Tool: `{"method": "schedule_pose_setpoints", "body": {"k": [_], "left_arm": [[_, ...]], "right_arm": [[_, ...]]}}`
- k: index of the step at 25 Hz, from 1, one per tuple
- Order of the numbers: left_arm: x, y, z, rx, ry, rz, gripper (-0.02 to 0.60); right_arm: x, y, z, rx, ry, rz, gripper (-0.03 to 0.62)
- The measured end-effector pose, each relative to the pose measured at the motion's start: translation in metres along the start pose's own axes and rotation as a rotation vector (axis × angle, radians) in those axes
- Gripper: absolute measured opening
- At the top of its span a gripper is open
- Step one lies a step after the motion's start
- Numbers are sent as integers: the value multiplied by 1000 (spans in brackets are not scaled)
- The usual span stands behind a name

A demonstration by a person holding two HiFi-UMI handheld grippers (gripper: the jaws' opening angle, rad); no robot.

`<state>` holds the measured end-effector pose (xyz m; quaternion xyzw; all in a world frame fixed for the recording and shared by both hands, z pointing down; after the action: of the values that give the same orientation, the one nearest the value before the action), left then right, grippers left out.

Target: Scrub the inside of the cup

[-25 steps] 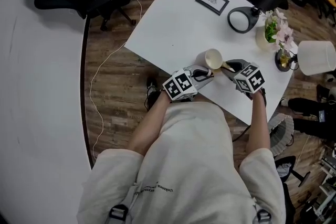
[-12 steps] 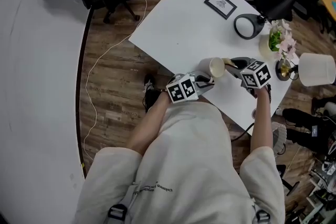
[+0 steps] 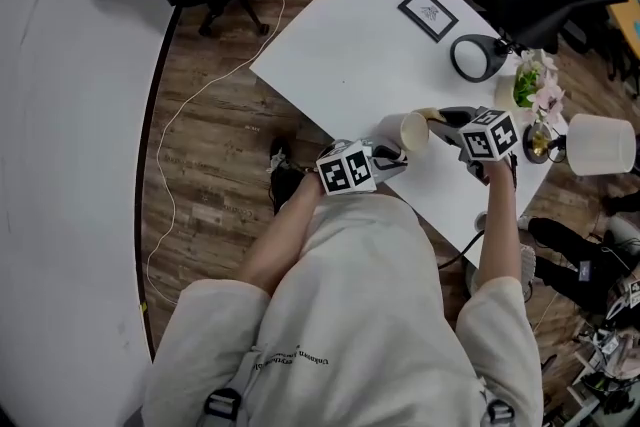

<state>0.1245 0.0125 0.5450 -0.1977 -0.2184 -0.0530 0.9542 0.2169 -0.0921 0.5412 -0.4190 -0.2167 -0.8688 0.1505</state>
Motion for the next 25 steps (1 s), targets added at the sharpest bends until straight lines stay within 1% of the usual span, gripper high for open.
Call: {"method": "schedule_pose_setpoints", "body": {"k": [3,5,8,11,13,16,19,21,25], "left_arm": [[3,5,1,28,-13,12,31],[5,7,2,35,-18,15,31],[6,6,1,32,-15,11,31],[4,3,1,18,2,10,31],[3,3,1,14,10,17,31],[5,7,2,32,-3,30,31],[10,10,2,43,-13,35,31],[12,7,-1,36,1,29,31],[11,-2,-5,-21,65,22,31]], "right_arm": [[0,0,-6,7,0,-3,121],[0,0,-11,-13,-14,9,121],[3,-1,-17,-53,-61,34,120],[6,0,-22,-59,-80,36,120],[6,1,-25,-46,-73,24,120],[6,-1,-34,-17,-39,-5,121],[10,-9,-45,-18,-30,-49,121],[17,-20,-50,-52,-63,-87,121],[33,-41,-51,-163,-187,-99,121]]}}
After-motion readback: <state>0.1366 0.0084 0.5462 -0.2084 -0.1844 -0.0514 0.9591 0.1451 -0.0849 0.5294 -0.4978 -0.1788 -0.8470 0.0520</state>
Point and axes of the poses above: the fingertips, and each gripper's own axes: x forward along the fingers, y to its right, z out of its underside, the point moved 4 cm from there along -x, backward along the fingers, and after that the axes turned 11 degrees about -x, right-handed, at the moved point
